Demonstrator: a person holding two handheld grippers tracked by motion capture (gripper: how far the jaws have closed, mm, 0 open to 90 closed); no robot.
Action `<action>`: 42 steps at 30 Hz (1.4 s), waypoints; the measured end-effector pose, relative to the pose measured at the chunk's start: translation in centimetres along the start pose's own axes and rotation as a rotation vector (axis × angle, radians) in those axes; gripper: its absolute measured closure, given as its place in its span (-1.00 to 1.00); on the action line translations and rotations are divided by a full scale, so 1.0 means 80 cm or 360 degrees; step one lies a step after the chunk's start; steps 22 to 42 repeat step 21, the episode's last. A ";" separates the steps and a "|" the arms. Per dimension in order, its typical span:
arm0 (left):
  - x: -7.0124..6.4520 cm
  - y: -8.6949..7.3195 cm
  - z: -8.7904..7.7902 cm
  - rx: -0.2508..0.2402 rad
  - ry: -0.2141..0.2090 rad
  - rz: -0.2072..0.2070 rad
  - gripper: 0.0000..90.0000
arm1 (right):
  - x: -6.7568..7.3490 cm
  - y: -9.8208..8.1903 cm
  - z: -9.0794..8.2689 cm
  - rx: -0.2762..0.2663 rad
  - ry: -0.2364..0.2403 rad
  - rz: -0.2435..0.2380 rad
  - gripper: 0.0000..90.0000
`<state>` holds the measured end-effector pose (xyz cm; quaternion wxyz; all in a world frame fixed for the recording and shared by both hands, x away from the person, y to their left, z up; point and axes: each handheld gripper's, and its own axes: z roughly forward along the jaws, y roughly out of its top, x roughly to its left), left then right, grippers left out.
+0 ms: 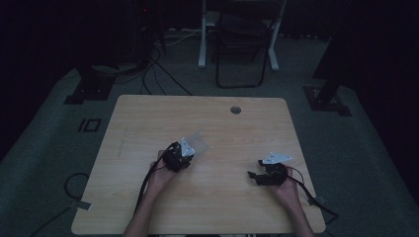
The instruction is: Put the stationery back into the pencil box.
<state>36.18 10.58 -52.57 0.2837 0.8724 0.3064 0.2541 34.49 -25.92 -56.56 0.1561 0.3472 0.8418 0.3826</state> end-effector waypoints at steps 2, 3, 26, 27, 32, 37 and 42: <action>-0.001 0.000 0.001 0.0000 0.0017 0.0012 0.47 | 0.000 0.000 0.000 0.0000 0.0000 0.0000 -0.33; -0.002 0.000 0.000 0.0002 0.0016 0.0019 0.45 | 0.000 0.000 0.000 0.0000 0.0001 0.0000 -0.33; -0.022 0.002 -0.032 -0.0147 -0.0027 0.0006 0.31 | 0.000 0.000 0.000 -0.0001 0.0002 -0.0002 -0.33; -0.022 0.002 -0.032 -0.0147 -0.0027 0.0006 0.31 | 0.000 0.000 0.000 -0.0001 0.0002 -0.0002 -0.33; -0.022 0.002 -0.032 -0.0147 -0.0027 0.0006 0.31 | 0.000 0.000 0.000 -0.0001 0.0002 -0.0002 -0.33; -0.022 0.002 -0.032 -0.0147 -0.0027 0.0006 0.31 | 0.000 0.000 0.000 -0.0001 0.0002 -0.0002 -0.33; -0.022 0.002 -0.032 -0.0147 -0.0027 0.0006 0.31 | 0.000 0.000 0.000 -0.0001 0.0002 -0.0002 -0.33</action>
